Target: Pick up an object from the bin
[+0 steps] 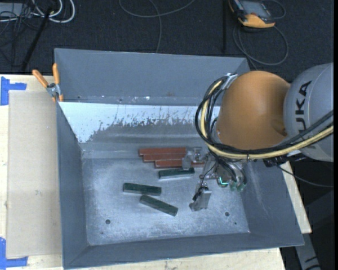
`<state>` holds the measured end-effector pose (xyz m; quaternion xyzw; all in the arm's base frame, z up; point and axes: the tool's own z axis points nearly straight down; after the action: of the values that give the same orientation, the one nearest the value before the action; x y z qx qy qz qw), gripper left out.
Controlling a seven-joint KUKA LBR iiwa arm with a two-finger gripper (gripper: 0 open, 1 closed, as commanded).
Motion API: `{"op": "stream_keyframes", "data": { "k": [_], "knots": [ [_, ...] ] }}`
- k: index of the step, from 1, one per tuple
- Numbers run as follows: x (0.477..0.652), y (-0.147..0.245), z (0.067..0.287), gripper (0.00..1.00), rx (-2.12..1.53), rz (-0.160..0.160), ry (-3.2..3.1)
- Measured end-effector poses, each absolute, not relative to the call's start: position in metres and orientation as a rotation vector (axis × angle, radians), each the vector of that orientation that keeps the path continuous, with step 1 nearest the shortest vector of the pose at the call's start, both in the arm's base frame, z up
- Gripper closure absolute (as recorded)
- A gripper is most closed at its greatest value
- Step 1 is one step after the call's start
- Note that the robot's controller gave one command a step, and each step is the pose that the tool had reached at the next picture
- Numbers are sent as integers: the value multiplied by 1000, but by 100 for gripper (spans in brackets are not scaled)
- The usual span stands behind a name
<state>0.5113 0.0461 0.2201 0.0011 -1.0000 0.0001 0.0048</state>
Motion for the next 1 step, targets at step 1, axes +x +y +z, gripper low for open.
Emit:
{"op": "stream_keyframes", "data": {
  "k": [1],
  "knots": [
    [501,55,91,0,-134,1,-3129]
  ]
}}
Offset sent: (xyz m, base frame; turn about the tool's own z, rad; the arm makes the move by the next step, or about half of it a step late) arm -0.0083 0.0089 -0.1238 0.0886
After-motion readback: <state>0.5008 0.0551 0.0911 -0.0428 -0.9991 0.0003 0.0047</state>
